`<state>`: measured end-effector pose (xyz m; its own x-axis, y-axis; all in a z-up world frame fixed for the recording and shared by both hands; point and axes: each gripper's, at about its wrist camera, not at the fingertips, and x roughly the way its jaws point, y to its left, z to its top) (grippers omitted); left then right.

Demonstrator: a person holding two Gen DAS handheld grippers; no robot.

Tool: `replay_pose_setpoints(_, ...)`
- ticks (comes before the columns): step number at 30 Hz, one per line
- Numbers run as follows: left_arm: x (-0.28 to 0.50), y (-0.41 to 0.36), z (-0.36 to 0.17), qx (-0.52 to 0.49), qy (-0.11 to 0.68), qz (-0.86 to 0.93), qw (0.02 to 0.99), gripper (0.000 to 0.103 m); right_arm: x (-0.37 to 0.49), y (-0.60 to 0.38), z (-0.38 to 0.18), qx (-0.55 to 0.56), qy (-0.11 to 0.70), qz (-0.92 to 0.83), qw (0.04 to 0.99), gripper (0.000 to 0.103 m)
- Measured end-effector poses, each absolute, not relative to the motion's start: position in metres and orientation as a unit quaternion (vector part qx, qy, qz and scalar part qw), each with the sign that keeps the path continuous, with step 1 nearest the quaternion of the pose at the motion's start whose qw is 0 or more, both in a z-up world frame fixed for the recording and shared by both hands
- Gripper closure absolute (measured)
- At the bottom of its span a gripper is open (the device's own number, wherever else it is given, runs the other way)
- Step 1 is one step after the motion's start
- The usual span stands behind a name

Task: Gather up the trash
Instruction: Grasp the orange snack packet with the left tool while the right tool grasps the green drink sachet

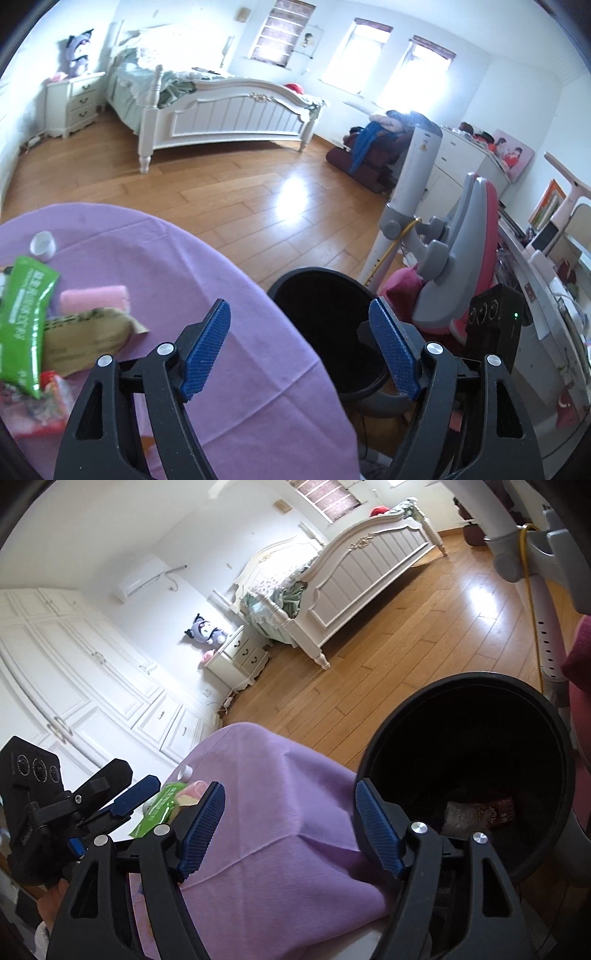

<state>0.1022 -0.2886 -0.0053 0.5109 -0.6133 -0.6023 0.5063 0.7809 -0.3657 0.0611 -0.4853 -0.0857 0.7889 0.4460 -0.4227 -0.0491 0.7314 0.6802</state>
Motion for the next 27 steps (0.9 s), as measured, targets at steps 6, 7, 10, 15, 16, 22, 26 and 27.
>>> replay_pose_setpoints(6,0.088,-0.187,0.01,-0.083,0.345,-0.252,0.9,0.026,0.087,-0.419,-0.053,0.275,0.317,0.203,0.885,0.03)
replay_pose_setpoints(7,0.088,-0.167,0.011,-0.089,0.343,-0.237,0.905,0.026,0.092,-0.407,-0.048,0.262,0.324,0.212,0.884,0.03)
replay_pose_setpoints(10,0.088,-0.109,0.006,-0.105,0.344,-0.186,0.914,0.026,0.111,-0.366,-0.034,0.218,0.347,0.238,0.881,0.03)
replay_pose_setpoints(15,0.093,-0.019,-0.016,-0.136,0.362,-0.101,0.917,0.026,0.145,-0.3,-0.023,0.181,0.401,0.289,0.85,0.03)
replay_pose_setpoints(16,0.096,-0.005,-0.022,-0.144,0.37,-0.09,0.913,0.026,0.152,-0.288,-0.022,0.17,0.412,0.291,0.847,0.03)
replay_pose_setpoints(22,0.115,0.049,-0.05,-0.167,0.405,-0.069,0.896,0.026,0.195,-0.229,-0.031,0.115,0.482,0.279,0.823,0.03)
replay_pose_setpoints(26,0.134,0.051,-0.062,-0.156,0.429,-0.074,0.887,0.033,0.215,-0.208,-0.052,0.094,0.527,0.254,0.805,0.03)
replay_pose_setpoints(27,0.136,0.048,-0.066,-0.157,0.433,-0.077,0.884,0.038,0.217,-0.207,-0.056,0.098,0.533,0.253,0.801,0.03)
